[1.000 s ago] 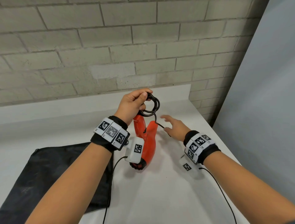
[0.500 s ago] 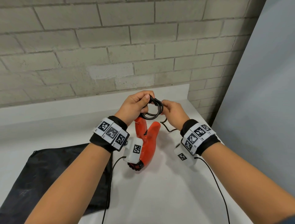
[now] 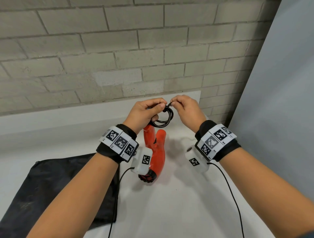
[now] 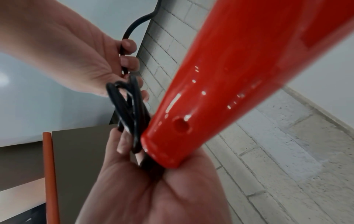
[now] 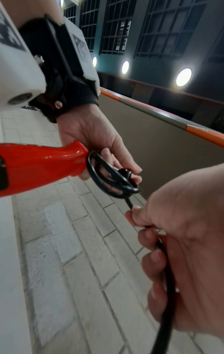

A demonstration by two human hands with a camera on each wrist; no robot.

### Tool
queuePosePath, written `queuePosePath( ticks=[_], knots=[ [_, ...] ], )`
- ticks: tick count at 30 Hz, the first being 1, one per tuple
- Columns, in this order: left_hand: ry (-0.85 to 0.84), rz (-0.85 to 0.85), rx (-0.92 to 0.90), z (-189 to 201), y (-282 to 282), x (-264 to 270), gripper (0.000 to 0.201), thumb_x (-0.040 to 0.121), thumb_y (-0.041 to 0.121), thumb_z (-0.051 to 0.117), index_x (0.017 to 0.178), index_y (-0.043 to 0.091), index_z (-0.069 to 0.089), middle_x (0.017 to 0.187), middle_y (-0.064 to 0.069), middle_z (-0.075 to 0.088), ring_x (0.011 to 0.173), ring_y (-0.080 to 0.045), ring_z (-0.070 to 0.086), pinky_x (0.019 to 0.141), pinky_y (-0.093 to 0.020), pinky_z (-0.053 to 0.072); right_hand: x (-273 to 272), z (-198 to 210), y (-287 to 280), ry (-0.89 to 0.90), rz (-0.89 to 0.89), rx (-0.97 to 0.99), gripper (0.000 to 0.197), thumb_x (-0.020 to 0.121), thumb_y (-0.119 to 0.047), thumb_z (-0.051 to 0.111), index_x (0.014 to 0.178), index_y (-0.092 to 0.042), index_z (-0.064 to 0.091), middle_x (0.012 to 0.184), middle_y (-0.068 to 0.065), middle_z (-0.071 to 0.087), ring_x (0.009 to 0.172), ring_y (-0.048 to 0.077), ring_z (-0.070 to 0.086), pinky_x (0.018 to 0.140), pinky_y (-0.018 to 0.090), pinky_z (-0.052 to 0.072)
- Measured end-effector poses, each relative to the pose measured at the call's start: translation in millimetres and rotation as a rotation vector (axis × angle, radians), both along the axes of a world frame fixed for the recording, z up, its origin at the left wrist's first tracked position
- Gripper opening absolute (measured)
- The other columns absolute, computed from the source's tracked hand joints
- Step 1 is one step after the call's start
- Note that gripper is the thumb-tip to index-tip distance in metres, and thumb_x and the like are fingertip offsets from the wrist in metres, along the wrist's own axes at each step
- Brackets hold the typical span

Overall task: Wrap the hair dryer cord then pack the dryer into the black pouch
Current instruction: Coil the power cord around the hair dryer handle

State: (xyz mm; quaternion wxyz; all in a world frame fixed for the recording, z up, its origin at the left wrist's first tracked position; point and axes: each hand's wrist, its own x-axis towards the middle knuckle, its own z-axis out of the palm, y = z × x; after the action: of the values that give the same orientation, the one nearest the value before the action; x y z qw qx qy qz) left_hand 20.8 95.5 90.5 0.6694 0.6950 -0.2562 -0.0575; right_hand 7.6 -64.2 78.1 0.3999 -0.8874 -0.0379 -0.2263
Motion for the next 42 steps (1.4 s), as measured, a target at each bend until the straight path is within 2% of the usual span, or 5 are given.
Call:
queuePosePath(
  ticks=[9,21,26,33,42],
  knots=[
    [-0.039,0.004,0.0,1,0,0,0.041,0.087,-0.002,0.051,0.127,0.009,0.048,0.089,-0.003,0.057,0.046,-0.002,0.037,0.052,-0.011,0.037,-7,20,9,-0.242,-0.004,0.019,0.018,0.09,-0.006,0.049,0.091,0.001,0.065,0.077,-0.005,0.048,0.07,0.008,0.045,0.064,0.009,0.035],
    [-0.027,-0.113,0.079,0,2,5,0.028,0.09,0.0,0.046,0.113,0.015,0.055,0.072,-0.002,0.043,0.045,-0.002,0.034,0.05,-0.012,0.035,-17,27,17,-0.247,0.144,0.009,0.016,0.087,-0.005,0.051,0.092,-0.004,0.067,0.078,-0.005,0.051,0.074,0.012,0.053,0.07,0.01,0.04],
    [-0.014,-0.012,0.026,-2,-4,2,0.019,0.09,0.0,0.047,0.104,0.009,0.057,0.069,-0.001,0.044,0.041,-0.001,0.033,0.046,-0.01,0.032,-21,3,-9,-0.034,0.029,0.06,0.035,0.088,-0.013,0.055,0.122,-0.014,0.053,0.099,0.0,0.059,0.09,0.013,0.052,0.074,0.004,0.035],
    [-0.013,0.033,0.0,-5,-10,0,0.019,0.09,0.001,0.049,0.103,0.01,0.059,0.058,0.015,0.058,0.04,-0.001,0.034,0.046,-0.009,0.032,-36,-79,-72,0.806,-0.27,-0.341,0.055,0.087,-0.024,0.057,0.135,-0.007,0.037,0.139,0.017,0.044,0.128,0.032,0.042,0.108,0.036,0.035],
    [0.003,0.025,0.011,-4,-19,-4,0.018,0.09,0.002,0.048,0.103,0.01,0.059,0.064,0.013,0.062,0.04,-0.002,0.034,0.047,-0.01,0.032,-39,-119,-58,0.979,-0.269,-0.365,0.046,0.084,-0.04,0.059,0.11,-0.002,0.054,0.109,0.014,0.061,0.105,0.029,0.057,0.078,0.029,0.046]
  ],
)
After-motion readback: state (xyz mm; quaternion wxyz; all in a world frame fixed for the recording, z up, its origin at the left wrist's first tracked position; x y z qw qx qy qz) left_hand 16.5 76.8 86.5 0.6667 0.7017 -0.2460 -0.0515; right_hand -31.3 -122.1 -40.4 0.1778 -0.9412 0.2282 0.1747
